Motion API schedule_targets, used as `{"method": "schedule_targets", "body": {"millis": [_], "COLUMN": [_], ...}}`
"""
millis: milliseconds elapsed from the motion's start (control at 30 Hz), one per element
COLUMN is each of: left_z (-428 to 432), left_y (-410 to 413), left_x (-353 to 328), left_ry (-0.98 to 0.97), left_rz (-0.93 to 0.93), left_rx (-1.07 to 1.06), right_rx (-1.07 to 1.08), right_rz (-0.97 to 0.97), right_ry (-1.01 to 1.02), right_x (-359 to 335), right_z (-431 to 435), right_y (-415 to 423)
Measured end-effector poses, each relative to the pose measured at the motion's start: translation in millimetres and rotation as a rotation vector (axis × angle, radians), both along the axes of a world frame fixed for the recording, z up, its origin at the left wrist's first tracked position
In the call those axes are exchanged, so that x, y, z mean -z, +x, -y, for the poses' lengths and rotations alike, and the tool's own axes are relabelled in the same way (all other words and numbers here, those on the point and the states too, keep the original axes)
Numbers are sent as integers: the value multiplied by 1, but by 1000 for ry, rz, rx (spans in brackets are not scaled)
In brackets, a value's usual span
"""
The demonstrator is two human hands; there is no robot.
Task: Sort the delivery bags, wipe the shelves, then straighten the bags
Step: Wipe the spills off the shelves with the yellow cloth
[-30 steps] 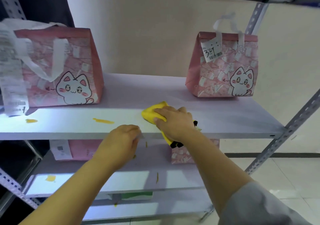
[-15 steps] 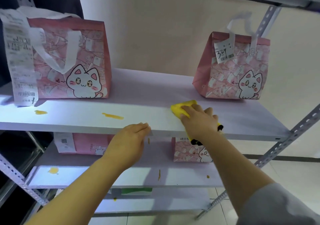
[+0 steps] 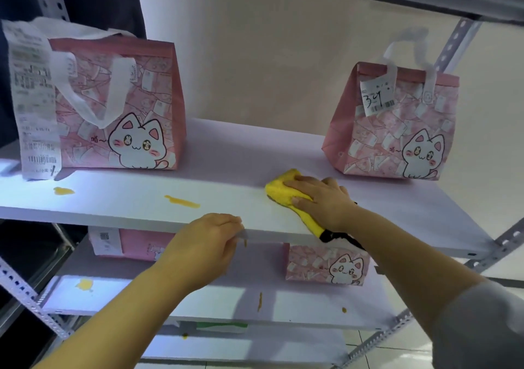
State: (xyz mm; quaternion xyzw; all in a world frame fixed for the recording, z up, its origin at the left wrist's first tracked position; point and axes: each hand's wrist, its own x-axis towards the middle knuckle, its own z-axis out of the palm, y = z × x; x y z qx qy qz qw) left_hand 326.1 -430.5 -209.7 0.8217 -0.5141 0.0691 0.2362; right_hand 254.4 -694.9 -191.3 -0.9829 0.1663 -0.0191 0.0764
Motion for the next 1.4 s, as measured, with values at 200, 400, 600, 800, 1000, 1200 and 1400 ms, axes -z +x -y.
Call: {"method": "schedule_targets", "body": {"millis": [200, 400, 600, 800, 1000, 1200, 1400], "left_z": [8, 6, -14, -50, -75, -93, -110], "left_y": [16, 16, 20, 25, 42, 53, 62], "left_x": [-9, -15, -13, -4, -1, 5, 6], "left_ry": [-23, -45, -51, -53, 15, 44, 42], "left_rz": [-9, 31, 9, 50, -20, 11, 33], "left_rx": [-27, -24, -169, -499, -712, -633, -495], "right_rx": [34, -378, -76, -57, -365, -291, 38], "right_rz": [-46, 8, 13, 15, 16, -10, 17], "right_ry": [-71, -1, -49, -58, -66, 52, -48], "right_x": [-2, 13, -4, -1, 5, -2, 3], "right_z": [-3, 0, 28, -23, -77, -43, -60], "right_y": [74, 53, 92, 141, 137, 99, 71]}}
